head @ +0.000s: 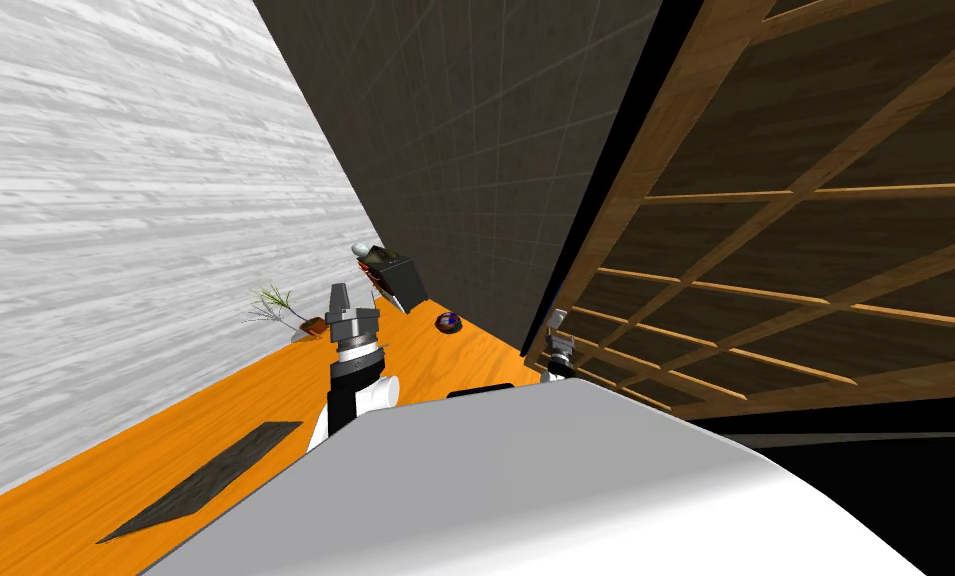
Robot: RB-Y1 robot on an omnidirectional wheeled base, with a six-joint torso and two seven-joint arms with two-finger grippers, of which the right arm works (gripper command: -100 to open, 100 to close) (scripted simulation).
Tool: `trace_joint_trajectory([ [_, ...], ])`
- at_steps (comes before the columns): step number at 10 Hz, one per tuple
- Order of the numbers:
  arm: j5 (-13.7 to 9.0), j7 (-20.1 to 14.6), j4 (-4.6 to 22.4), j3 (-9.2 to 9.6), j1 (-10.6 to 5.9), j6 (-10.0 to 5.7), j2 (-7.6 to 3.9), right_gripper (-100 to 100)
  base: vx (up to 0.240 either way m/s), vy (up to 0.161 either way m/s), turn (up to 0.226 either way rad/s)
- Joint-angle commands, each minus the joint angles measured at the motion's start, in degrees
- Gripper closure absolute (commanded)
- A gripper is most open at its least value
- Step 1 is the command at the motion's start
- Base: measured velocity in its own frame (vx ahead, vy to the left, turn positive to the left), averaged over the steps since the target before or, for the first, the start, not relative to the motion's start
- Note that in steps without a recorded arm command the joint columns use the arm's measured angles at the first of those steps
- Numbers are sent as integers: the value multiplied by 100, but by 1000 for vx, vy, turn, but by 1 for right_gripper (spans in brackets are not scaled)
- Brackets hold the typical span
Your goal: Pull the door open
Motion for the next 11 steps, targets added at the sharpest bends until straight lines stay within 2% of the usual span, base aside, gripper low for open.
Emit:
trace_joint_trajectory([
  [1,-1,-175,88,19,40,-45,-122,-100,149,17,15],
  [2,-7,-360,133,36,120,-70,-270,-100,168,-4,18],
  [4,-12,-551,180,53,202,-95,-424,-100,125,13,19],
  [5,-18,-739,227,70,283,-121,-574,-100,125,15,22],
  [6,-18,-739,227,70,283,-121,-574,-100,98,-4,6],
  [7,-23,-912,269,86,358,-144,-713,-100,116,-10,20],
  [9,-29,-1124,321,105,449,-172,-883,-100,137,-17,18],
  [10,-32,-1217,344,114,489,-185,-958,-100,162,-11,12],
  [11,-25,-1132,315,112,484,-198,-883,-100,68,-9,5],
])
